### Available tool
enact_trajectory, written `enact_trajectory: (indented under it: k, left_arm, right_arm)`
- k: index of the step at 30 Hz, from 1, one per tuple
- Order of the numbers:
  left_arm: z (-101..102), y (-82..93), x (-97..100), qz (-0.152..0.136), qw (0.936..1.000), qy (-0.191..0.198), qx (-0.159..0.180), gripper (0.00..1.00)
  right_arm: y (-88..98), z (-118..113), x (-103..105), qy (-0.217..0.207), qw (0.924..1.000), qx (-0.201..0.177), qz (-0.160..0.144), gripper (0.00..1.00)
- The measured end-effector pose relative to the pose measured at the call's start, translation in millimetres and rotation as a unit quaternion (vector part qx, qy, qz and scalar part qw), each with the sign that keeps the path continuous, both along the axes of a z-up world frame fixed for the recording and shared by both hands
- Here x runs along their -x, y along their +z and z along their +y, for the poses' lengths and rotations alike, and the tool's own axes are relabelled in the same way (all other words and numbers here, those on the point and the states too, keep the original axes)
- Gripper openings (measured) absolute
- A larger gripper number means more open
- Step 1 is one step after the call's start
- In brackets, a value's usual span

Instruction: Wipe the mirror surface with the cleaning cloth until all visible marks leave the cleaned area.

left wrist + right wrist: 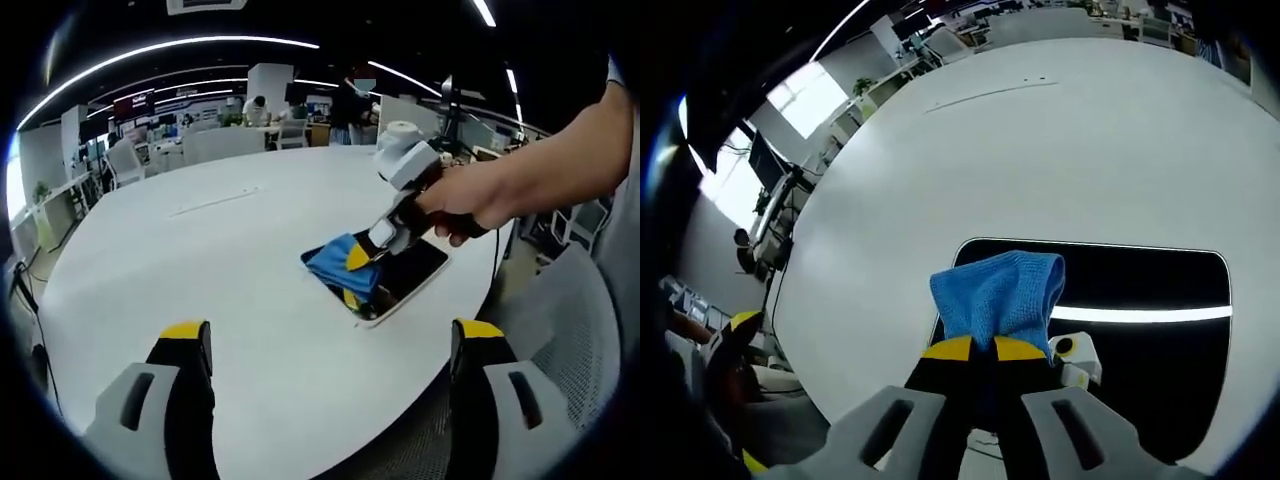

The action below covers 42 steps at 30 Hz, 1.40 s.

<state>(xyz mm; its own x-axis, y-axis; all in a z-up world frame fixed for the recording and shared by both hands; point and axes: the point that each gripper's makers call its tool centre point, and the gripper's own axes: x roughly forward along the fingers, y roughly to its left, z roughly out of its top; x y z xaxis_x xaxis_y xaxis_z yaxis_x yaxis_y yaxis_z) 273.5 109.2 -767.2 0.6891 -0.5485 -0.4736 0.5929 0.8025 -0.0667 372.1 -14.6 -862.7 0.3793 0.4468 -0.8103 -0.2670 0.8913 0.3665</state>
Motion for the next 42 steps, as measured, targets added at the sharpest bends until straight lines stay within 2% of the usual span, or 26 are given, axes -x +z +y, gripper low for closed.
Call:
enact_trajectory:
  k: [18,42]
  left_arm:
    - [-1,4.4,0.2,-0.005,0.9999,0.000,0.009,0.99]
    - [6,6.6,-2.6,0.002,0.9992,0.034,0.020,0.99]
  right_arm:
    - [0.1,-29,-1,-0.007,1.0000,0.006,0.001,0.00]
    - [-0.6,-78,2,-0.023,0.9997,0.008,-0.005,0.00]
